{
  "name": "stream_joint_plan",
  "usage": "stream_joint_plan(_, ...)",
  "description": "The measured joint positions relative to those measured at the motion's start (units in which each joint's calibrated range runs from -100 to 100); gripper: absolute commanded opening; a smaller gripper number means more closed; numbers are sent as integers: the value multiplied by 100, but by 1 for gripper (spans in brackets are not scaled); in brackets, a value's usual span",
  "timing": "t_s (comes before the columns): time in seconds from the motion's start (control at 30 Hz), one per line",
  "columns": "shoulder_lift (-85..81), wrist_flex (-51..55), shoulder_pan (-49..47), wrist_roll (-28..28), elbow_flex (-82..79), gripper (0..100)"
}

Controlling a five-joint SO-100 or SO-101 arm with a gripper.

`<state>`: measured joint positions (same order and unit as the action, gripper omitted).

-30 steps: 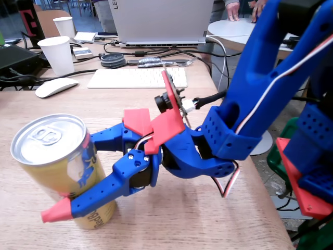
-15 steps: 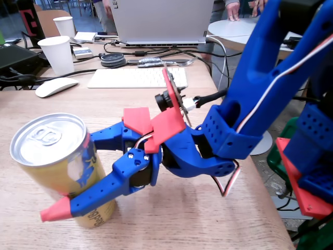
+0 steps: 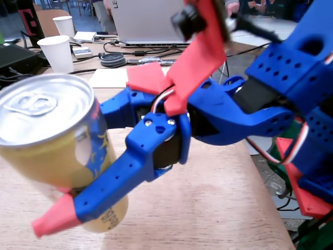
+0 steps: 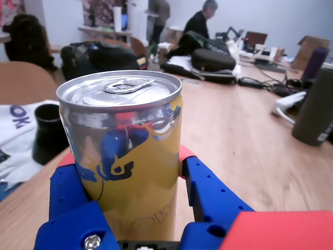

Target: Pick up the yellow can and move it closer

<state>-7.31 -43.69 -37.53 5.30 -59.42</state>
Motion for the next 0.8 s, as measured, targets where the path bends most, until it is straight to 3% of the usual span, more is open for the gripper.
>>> stream_joint_plan(0.23,-2758,2948,-85,5,-965,23)
stream_joint_plan(0.5,-5949,3097,19,5,-3436,23)
stream_joint_plan(0.8,-6338,3106,122,5,-3931,23)
